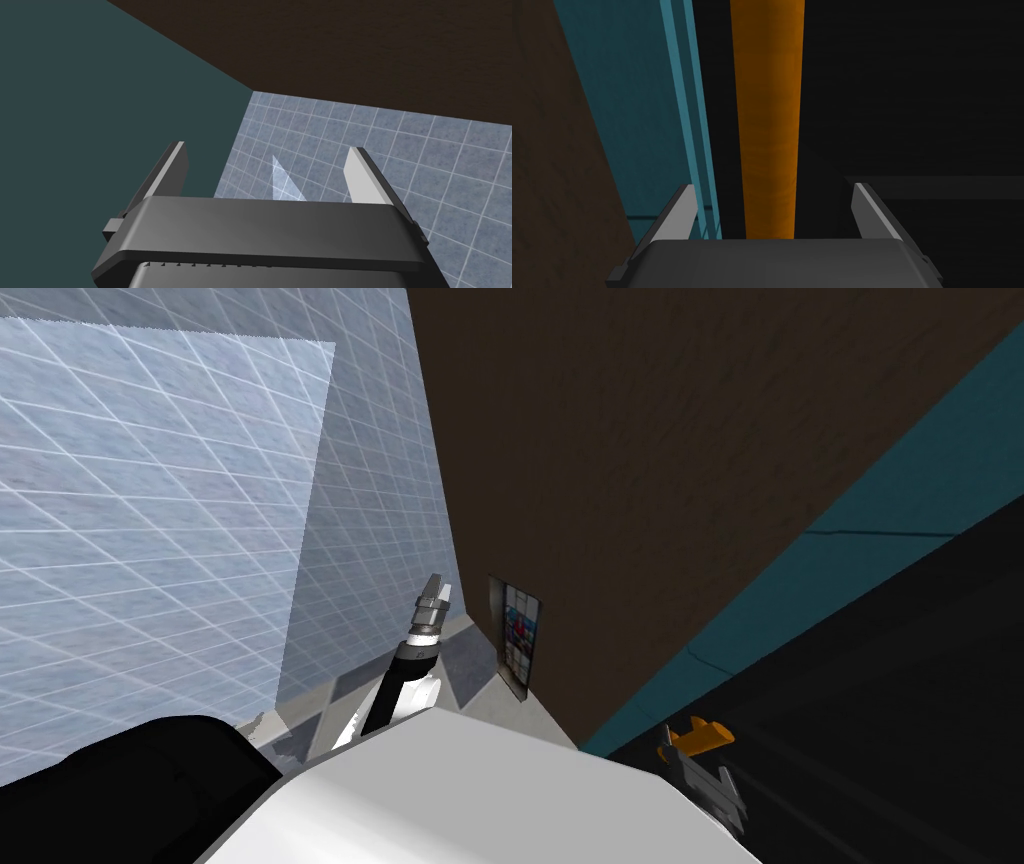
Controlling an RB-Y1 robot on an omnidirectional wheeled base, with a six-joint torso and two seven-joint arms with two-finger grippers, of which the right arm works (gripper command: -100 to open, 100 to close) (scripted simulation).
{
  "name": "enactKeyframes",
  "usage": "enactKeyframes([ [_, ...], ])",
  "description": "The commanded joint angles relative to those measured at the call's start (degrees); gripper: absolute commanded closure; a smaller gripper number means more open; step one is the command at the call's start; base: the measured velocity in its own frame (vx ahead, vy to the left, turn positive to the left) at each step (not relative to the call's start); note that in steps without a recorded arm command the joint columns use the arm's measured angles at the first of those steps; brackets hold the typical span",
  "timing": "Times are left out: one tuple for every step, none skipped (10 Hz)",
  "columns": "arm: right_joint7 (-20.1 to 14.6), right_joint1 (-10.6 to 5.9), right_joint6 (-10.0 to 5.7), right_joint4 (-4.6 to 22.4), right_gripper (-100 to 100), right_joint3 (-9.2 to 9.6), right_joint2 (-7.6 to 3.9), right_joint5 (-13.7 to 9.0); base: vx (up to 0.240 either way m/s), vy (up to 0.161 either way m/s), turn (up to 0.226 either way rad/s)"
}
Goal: Pull the door open
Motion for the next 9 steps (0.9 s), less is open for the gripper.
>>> enactKeyframes([
  [-1.6,-0.07,-0.15,1.1,-100,0.03,-0.73,0.1,0.124,-0.001,-0.034],
  [-1.1,0.05,-0.13,1.0,-100,0.32,-0.2,0.2,0.036,0.01,-0.03],
  [-1.1,0.05,-0.13,1.0,100,0.32,-0.2,0.2,-0.019,0.014,0.032],
  [-1.1,0.05,-0.13,1.0,100,0.32,-0.2,0.2,-0.02,-0.002,-0.023],
  [-1.1,0.05,-0.13,1.0,100,0.32,-0.2,0.2,-0.008,-0.01,0.012],
  [-1.1,0.05,-0.13,1.0,100,0.32,-0.2,0.2,0.0,0.0,0.0],
  [-1.1,0.05,-0.13,1.0,100,0.32,-0.2,0.2,0.0,0.0,0.0],
  [-1.1,0.05,-0.13,1.0,100,0.32,-0.2,0.2,0.0,0.0,0.0],
  [-1.6,0.38,-0.45,0.3,100,1.45,-0.66,1.0,-0.108,0.009,0.051],
])
